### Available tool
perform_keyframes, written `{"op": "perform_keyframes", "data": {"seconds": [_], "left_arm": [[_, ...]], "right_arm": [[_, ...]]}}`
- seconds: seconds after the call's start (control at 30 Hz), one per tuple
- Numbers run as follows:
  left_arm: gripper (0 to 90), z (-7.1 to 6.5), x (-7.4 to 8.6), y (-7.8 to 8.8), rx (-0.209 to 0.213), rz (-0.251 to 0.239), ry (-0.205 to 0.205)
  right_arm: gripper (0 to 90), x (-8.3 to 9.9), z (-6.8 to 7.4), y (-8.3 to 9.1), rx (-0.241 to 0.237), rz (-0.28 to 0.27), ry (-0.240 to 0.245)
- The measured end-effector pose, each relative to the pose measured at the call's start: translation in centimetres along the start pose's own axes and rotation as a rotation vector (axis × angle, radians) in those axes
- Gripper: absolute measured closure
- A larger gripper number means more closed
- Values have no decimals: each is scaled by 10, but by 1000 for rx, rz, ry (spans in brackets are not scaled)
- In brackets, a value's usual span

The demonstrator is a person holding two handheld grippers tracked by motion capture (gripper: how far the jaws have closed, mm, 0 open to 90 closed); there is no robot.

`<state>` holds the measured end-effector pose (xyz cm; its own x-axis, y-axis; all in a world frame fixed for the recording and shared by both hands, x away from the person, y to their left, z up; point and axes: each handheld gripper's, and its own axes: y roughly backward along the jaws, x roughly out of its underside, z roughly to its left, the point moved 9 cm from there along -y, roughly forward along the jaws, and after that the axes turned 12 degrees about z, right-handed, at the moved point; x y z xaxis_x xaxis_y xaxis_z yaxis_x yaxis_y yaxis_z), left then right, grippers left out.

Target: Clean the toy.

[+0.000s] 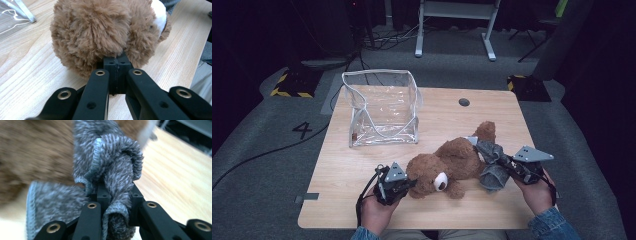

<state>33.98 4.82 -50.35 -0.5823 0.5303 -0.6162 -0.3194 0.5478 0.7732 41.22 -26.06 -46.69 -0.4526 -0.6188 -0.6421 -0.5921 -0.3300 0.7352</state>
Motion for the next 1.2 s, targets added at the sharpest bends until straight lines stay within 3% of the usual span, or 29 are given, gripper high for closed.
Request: {"op": "perform_keyframes", "data": {"seconds": [0.13,0.23,0.4,0.43,0.57,0.63,0.73,0.8,0.9,0.97,1.03,1.1,1.17,1.2], "left_arm": [[899,-2,0,-1,1,4,-8],[899,-1,1,0,-6,6,-17],[899,-2,0,0,-5,4,-14],[899,-2,0,0,-4,4,-13],[899,-3,-1,-1,-7,7,-18],[899,-3,-1,-2,-10,9,-18],[899,-3,-1,-2,-4,10,-13],[899,-2,0,-2,-5,11,-18],[899,-4,-1,-3,-11,10,-30],[899,-6,-1,-3,-38,20,-57],[899,-8,0,-3,-55,28,-84],[899,-9,1,-2,-67,36,-91],[899,-10,2,-2,-68,38,-109],[900,-11,2,-1,-72,36,-118]], "right_arm": [[779,-26,37,4,-96,-65,84],[780,-31,49,-17,-98,-15,111],[783,-13,25,-40,-82,115,65],[782,-7,23,-43,-86,150,34],[782,3,11,-42,-57,199,47],[782,3,1,-34,4,209,43],[782,-6,-7,-13,62,140,27],[781,-20,-4,6,84,54,48],[777,-45,11,20,58,-64,64],[774,-61,18,18,47,-116,84],[771,-75,21,5,27,-119,97],[771,-81,22,-10,21,-86,105],[774,-79,15,-25,76,-31,126],[777,-76,9,-31,94,-2,110]]}}
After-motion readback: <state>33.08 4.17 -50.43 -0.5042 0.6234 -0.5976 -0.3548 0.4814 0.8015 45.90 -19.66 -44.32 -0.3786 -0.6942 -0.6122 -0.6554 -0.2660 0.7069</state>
